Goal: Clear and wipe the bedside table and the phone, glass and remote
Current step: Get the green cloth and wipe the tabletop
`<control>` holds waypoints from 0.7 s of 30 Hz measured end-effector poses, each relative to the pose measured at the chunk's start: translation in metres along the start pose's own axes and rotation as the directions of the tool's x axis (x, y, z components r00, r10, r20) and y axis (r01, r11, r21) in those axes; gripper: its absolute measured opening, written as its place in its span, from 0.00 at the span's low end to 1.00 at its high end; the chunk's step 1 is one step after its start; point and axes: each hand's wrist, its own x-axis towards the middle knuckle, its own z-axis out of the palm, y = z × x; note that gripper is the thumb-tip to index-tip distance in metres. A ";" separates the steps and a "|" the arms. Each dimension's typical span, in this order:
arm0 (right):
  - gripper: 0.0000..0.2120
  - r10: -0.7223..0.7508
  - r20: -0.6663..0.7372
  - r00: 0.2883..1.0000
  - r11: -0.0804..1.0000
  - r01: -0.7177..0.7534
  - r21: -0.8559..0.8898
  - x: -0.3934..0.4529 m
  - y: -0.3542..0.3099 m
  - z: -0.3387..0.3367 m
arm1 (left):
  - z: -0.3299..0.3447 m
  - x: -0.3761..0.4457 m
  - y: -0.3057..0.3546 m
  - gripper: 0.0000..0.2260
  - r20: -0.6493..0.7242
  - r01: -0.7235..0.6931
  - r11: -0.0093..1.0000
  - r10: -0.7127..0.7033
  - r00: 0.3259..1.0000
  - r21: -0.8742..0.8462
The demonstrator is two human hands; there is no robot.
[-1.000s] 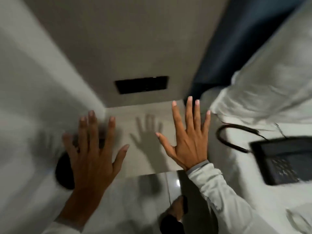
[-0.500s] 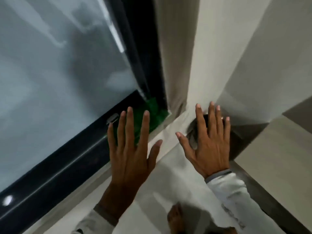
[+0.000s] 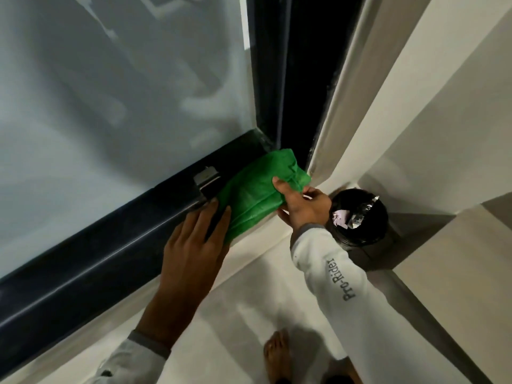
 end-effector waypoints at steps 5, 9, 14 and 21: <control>0.07 -0.034 0.031 0.999 0.997 0.032 0.073 -0.002 0.013 -0.026 | 0.006 -0.019 0.010 0.17 -0.198 -0.131 0.991 0.127 0.972 -0.007; 0.08 0.011 -0.018 1.000 0.945 -0.005 0.326 0.002 0.026 -0.102 | 0.012 -0.026 0.057 0.13 -0.273 -0.360 0.925 0.317 0.908 -0.121; 0.09 0.115 -0.255 0.960 0.830 0.048 0.556 0.018 0.038 -0.247 | 0.045 0.009 0.178 0.13 -0.321 -0.656 0.729 0.585 0.745 -0.195; 0.16 0.195 -0.556 0.808 0.696 0.285 0.659 0.048 0.057 -0.464 | 0.111 0.032 0.399 0.20 -0.248 -0.915 0.336 0.888 0.387 -0.223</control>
